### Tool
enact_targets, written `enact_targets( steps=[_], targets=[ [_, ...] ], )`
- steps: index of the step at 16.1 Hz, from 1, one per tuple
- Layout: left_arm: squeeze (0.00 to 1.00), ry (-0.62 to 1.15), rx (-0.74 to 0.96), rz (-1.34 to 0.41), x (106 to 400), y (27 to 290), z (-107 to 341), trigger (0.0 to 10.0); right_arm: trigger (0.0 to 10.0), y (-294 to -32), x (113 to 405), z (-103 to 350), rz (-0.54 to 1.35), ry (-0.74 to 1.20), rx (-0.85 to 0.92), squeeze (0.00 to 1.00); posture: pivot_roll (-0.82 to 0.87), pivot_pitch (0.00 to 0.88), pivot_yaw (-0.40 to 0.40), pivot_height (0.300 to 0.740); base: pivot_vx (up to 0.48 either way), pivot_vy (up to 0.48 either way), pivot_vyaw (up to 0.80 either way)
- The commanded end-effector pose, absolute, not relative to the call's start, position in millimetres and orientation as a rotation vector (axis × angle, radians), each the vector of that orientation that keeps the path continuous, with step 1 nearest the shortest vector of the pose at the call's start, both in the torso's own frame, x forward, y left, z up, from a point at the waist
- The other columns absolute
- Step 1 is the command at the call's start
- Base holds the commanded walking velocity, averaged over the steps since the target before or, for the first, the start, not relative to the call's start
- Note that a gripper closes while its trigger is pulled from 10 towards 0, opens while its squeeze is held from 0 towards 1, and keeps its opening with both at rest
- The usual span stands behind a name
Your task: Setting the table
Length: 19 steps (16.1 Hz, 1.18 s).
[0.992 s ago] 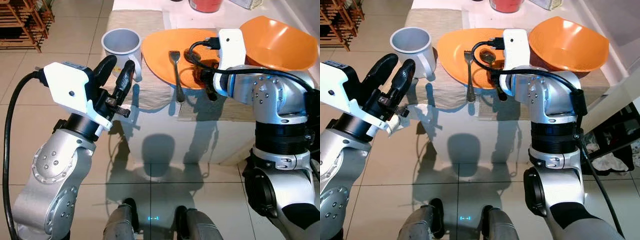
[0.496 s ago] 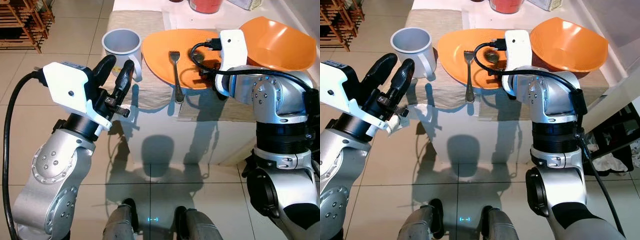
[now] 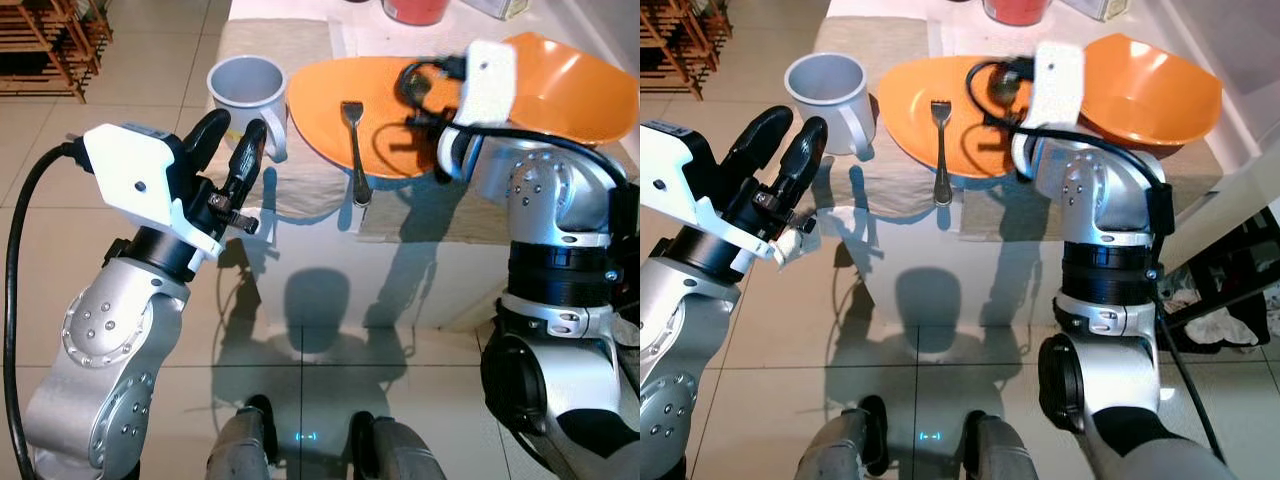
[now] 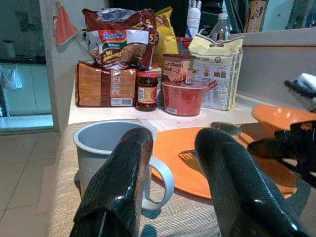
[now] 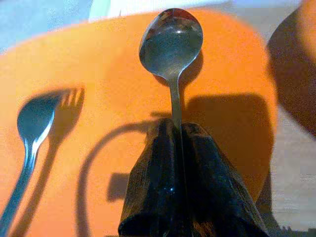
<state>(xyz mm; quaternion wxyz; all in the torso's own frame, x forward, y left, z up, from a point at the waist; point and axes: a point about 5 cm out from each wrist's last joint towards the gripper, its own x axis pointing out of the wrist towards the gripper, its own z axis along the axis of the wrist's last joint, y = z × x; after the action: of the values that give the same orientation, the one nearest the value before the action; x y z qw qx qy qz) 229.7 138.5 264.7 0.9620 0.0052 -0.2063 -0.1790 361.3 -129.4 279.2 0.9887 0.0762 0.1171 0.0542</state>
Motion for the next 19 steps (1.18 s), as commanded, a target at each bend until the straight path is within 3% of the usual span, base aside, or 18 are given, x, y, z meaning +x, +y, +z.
enact_targets(
  steps=[1,5,6,7,10,14,19],
  targets=[
    [0.00,-0.448,0.013,-0.362,226,137,269,10.0,0.0,-134,363,286,0.081,0.182,0.192,0.00,-0.09,0.243,-0.042,0.740,0.000,0.000,0.00],
    [0.00,-0.457,-0.013,-0.352,226,138,270,10.0,0.0,-136,364,301,0.121,-0.029,0.458,0.00,-0.09,0.239,-0.042,0.740,0.000,0.000,0.00],
    [0.00,-0.462,-0.034,-0.342,227,140,271,10.0,9.4,-136,362,306,0.161,-0.116,0.610,0.00,-0.08,0.237,-0.040,0.740,0.000,0.000,0.00],
    [0.00,-0.466,-0.053,-0.325,228,143,272,10.0,10.0,-137,360,309,0.192,-0.183,0.679,0.00,-0.09,0.237,-0.037,0.740,0.000,0.000,0.00],
    [0.00,-0.480,-0.107,-0.285,229,150,273,10.0,10.0,-133,347,317,0.315,-0.365,0.731,0.00,-0.09,0.234,-0.037,0.740,0.000,0.000,0.00],
    [0.00,-0.472,-0.175,-0.224,232,160,269,10.0,10.0,-131,315,324,0.775,-0.556,1.147,0.00,-0.08,0.219,-0.036,0.740,0.000,0.000,0.00],
    [0.00,-0.508,-0.240,-0.260,228,162,273,10.0,10.0,-127,292,308,0.984,-0.533,1.127,0.00,-0.08,0.201,-0.032,0.740,0.000,0.000,0.00]
  ],
)
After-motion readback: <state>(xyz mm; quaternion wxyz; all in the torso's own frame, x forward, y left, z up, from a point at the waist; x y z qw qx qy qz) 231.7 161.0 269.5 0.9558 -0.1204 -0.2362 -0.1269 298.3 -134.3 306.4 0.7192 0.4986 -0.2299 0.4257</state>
